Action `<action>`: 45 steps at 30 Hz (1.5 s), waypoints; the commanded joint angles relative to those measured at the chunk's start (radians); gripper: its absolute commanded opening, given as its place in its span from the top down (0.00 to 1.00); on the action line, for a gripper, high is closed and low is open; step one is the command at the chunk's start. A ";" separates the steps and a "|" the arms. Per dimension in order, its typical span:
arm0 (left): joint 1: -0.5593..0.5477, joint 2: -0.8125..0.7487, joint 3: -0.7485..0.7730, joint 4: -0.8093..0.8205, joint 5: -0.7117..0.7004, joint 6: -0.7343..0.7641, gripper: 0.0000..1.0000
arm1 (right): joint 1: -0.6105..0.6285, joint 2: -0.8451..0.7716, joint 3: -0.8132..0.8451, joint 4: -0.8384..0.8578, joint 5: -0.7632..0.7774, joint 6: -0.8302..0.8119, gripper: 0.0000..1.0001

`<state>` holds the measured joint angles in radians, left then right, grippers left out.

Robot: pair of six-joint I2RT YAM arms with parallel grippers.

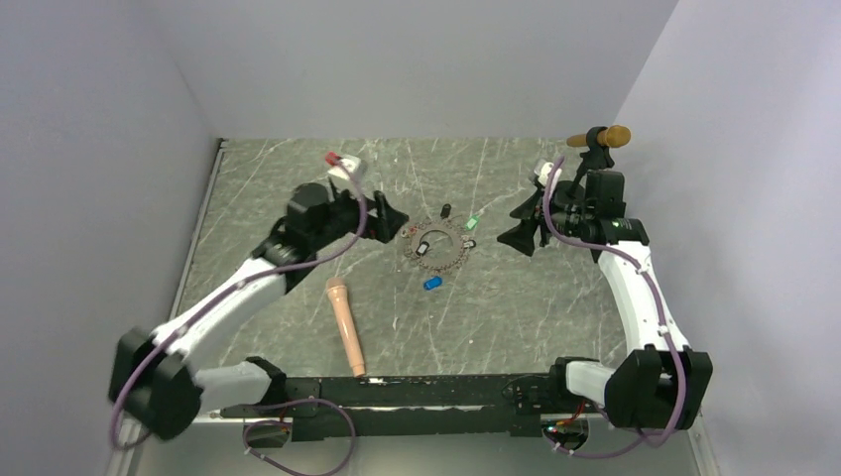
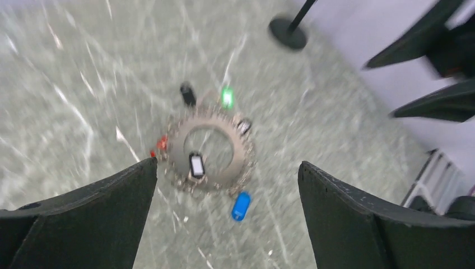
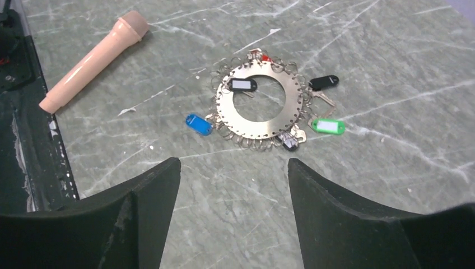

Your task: Put the keys on the keyring

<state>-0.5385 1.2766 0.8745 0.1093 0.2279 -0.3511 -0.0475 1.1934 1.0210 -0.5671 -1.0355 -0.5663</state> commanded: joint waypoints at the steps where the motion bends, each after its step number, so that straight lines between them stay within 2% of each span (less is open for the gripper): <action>1: 0.048 -0.261 0.004 -0.172 -0.006 0.006 0.01 | -0.024 -0.097 0.011 0.005 0.083 0.012 0.09; 2: 0.065 -0.316 -0.002 -0.218 -0.007 -0.020 0.01 | -0.039 -0.126 0.008 0.030 0.107 0.056 0.01; 3: 0.080 -0.376 -0.005 -0.264 -0.012 -0.036 0.00 | -0.065 -0.144 0.006 0.053 0.136 0.151 0.00; 5: 0.098 -0.483 -0.001 -0.358 -0.033 -0.025 0.00 | -0.102 -0.162 0.035 0.045 0.178 0.250 0.00; 8: 0.100 -0.628 0.015 -0.496 -0.127 0.008 0.01 | -0.136 -0.191 0.077 0.005 0.165 0.363 0.00; 11: 0.100 -0.738 0.039 -0.612 -0.201 0.032 0.01 | -0.136 -0.280 0.049 0.084 0.334 0.618 0.00; 13: 0.100 -0.783 0.046 -0.647 -0.223 0.043 0.00 | -0.136 -0.317 0.060 0.076 0.414 0.688 0.00; 17: 0.101 -0.817 0.039 -0.660 -0.211 0.050 0.00 | -0.137 -0.335 0.088 0.012 0.485 0.707 0.00; 23: 0.100 -0.798 0.046 -0.666 -0.178 0.068 0.01 | -0.136 -0.385 0.069 0.020 0.533 0.706 0.00; 45: 0.101 -0.857 -0.016 -0.664 -0.225 0.117 0.01 | -0.136 -0.354 0.011 0.093 0.571 0.730 0.00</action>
<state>-0.4416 0.4309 0.8738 -0.5732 0.0242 -0.2504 -0.1810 0.8322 1.0328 -0.5209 -0.4969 0.1402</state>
